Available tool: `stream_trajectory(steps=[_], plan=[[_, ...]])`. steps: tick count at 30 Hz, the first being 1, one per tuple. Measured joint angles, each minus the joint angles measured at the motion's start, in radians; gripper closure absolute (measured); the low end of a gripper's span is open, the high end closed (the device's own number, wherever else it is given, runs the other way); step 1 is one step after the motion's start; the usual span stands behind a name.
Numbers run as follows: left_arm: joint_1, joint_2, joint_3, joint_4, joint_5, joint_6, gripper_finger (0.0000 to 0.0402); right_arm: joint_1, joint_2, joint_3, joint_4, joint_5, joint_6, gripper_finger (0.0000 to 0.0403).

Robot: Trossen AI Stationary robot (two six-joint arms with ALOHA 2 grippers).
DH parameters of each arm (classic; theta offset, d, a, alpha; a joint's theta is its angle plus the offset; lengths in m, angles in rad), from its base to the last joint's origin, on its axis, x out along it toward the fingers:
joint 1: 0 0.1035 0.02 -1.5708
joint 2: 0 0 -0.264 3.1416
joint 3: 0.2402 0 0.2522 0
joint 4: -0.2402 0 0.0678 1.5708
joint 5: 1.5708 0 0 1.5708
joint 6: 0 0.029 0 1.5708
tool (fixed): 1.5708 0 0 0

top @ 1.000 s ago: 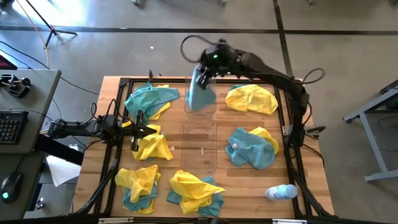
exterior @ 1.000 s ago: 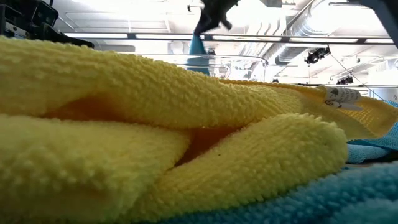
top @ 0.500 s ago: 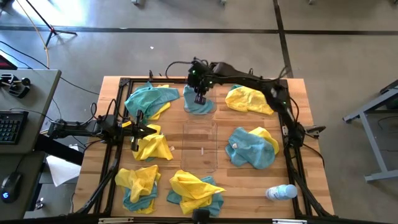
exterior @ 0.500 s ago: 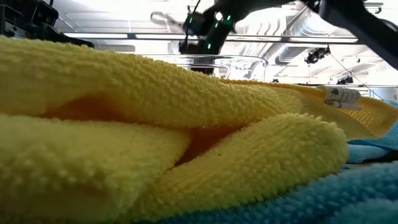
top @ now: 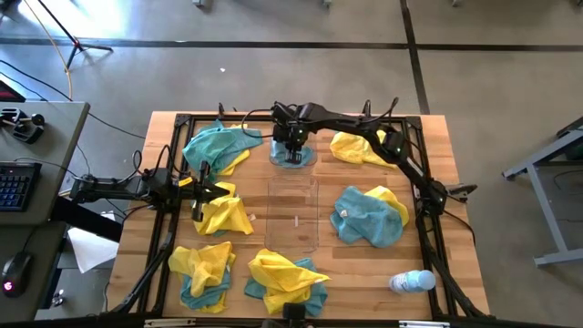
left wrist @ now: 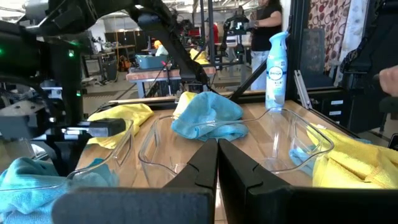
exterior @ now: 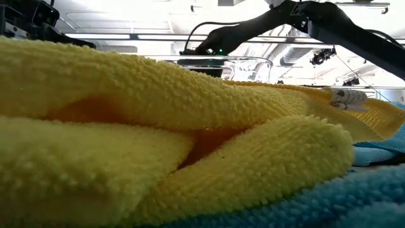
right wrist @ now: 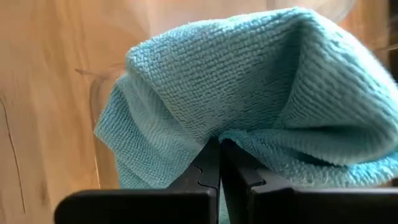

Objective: Sort microfiber towel by color & place in baskets
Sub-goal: Put the blue towel into the top transparent bin

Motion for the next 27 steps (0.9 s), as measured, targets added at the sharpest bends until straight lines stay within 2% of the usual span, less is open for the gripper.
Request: stream_trajectory(steps=[7, 16, 19, 27], plan=[[0.0, 0.0, 0.0, 0.0, 0.0, 0.0, 0.0401, -0.013, 0.003, 0.0, -0.019, -0.05, 0.0, 0.0403], [0.0, 0.0, 0.0, 0.0, 0.0, 0.0, 0.0401, -0.025, 0.003, 0.0, -0.035, -0.044, 0.034, 0.0397], [0.0, 0.0, 0.0, 0.0, 0.0, 0.0, 0.0401, -0.028, 0.003, 0.0, -0.067, -0.044, 0.066, 0.0373], [0.0, 0.0, 0.0, 0.0, 0.0, 0.0, 0.0401, -0.039, -0.046, 0.0, -0.145, -0.033, 0.214, 0.0265]])
